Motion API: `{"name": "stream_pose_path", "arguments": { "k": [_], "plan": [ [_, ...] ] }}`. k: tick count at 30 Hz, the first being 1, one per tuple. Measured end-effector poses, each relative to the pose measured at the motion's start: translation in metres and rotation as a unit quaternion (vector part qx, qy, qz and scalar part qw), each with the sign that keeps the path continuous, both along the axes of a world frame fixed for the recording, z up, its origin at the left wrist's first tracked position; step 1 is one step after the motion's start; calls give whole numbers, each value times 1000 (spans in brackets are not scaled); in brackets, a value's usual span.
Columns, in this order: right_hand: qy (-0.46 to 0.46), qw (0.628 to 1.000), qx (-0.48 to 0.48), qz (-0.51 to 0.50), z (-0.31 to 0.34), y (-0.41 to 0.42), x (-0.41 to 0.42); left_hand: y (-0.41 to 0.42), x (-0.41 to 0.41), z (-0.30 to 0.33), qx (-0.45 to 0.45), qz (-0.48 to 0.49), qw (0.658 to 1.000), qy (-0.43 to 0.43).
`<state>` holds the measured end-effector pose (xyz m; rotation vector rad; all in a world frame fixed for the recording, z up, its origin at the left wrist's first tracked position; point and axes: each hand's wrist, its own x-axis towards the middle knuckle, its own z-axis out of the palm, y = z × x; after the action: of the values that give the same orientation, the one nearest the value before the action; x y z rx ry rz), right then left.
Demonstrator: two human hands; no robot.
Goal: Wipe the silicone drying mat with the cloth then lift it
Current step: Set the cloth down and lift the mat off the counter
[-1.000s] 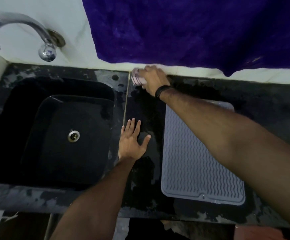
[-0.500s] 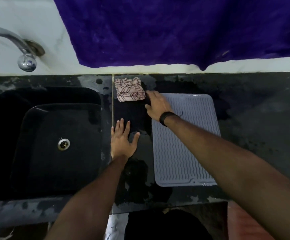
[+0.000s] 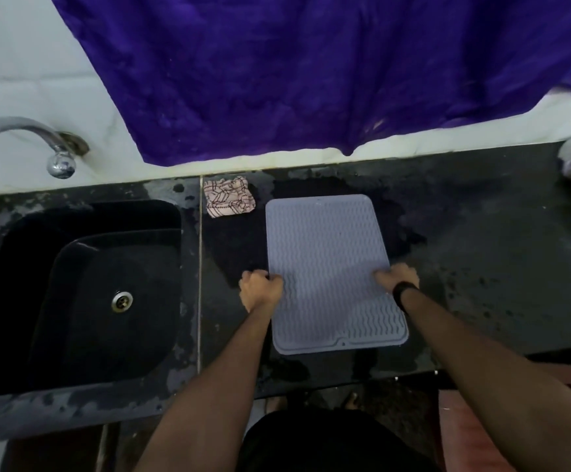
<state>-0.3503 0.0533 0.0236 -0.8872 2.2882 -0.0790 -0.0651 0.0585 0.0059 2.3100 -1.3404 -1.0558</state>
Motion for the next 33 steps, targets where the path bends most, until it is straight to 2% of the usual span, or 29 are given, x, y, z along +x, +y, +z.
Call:
{"name": "stream_pose_path", "arguments": {
  "k": [4, 6, 8, 15, 21, 27, 33],
  "plan": [
    [-127, 991, -32, -2, 9, 7, -4, -1, -16, 7, 47, 42, 994, 89],
    [-111, 992, -57, 29, 9, 12, -6, 3, -20, 12, 57, 38, 992, 104],
    [-82, 990, -104, 52, 7, 17, -7, 12, -24, 16, 52, 19, 996, 66],
    [-70, 951, -285, 93, 34, -2, -5, 21, -27, 44, -150, 5, 988, 41],
    [-147, 914, -371, 72, 72, -17, 17, 11, 0, 93, -270, 19, 963, 10],
    [-202, 896, -387, 82, 75, -8, 61, 28, 70, 102, -292, 30, 956, 24],
    [-223, 934, -263, 95, 12, 43, 118, 88, 125, 46, -190, 47, 979, 51]
  ]
}}
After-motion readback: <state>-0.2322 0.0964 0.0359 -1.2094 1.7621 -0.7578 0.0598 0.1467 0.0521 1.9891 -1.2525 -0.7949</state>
